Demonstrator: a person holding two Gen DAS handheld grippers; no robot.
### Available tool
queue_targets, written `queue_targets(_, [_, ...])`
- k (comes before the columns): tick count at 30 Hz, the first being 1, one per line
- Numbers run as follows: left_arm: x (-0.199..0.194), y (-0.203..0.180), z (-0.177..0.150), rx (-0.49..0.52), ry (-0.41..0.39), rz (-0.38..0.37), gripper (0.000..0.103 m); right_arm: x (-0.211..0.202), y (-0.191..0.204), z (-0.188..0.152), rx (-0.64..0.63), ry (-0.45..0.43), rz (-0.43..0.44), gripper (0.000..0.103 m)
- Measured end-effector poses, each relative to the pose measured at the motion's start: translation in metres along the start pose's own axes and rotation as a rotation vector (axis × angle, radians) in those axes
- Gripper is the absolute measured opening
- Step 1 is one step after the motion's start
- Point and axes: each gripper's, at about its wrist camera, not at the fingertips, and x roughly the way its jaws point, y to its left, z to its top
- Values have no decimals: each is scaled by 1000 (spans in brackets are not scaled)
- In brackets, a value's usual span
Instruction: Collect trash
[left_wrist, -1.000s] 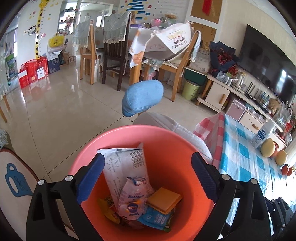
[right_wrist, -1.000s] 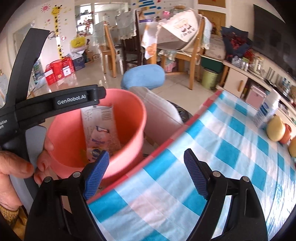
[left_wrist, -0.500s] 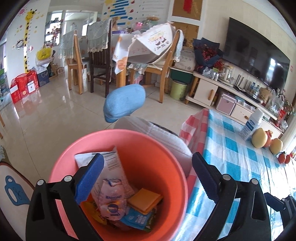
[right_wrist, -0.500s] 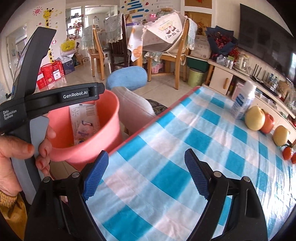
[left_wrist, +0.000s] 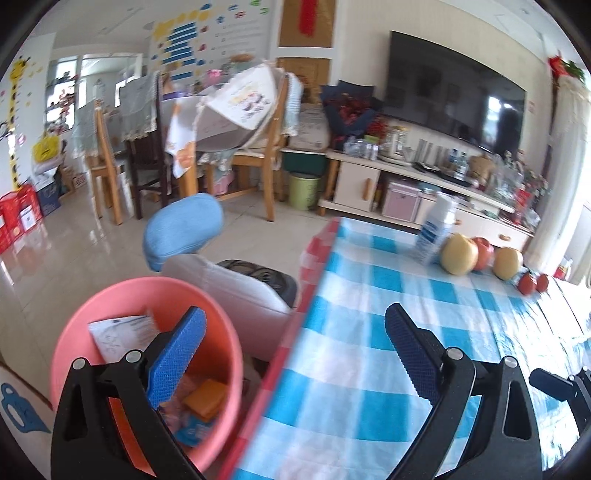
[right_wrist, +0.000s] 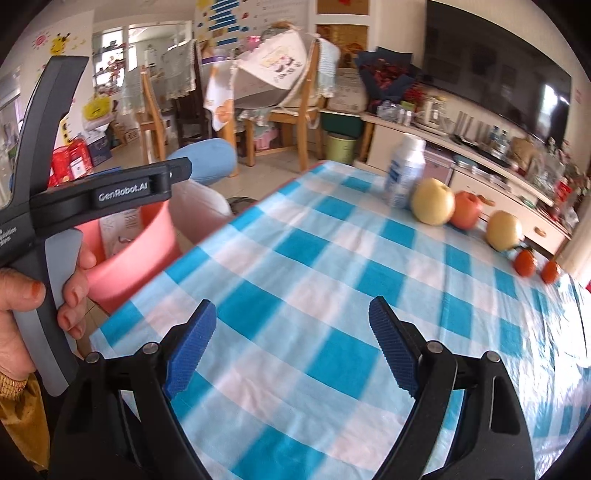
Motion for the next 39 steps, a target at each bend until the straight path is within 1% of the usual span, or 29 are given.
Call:
queue_targets(2, [-6, -17, -5, 24, -5, -27, 96, -7, -11, -6, 17, -5, -13, 85])
queue_targets(7, [-18, -51, -16, 87, -24, -47, 96, -26, -40, -23, 54, -28, -69, 85])
queue_targets(14, [-38, -89, -31, 128, -25, -85, 97, -53, -74, -37, 86, -91, -133, 85])
queue_targets(23, [-63, -132, -39, 175, -49, -109, 97, -90, -112, -54, 117, -170, -209, 86])
queue_targets(25, [-68, -146, -41, 187, -51, -120, 97, -96, -121, -58, 132, -177, -217, 86])
queue_targets(30, [-79, -179, -47, 228, -60, -143, 97, -114, -144, -68, 153, -208, -270, 86])
queue_targets(35, [-90, -206, -50, 244, -70, -164, 97, -128, -169, -78, 193, -233, -306, 86])
queue_targets(39, [-99, -222, -50, 258, -97, -154, 97, -137, -185, -84, 221, -250, -326, 87])
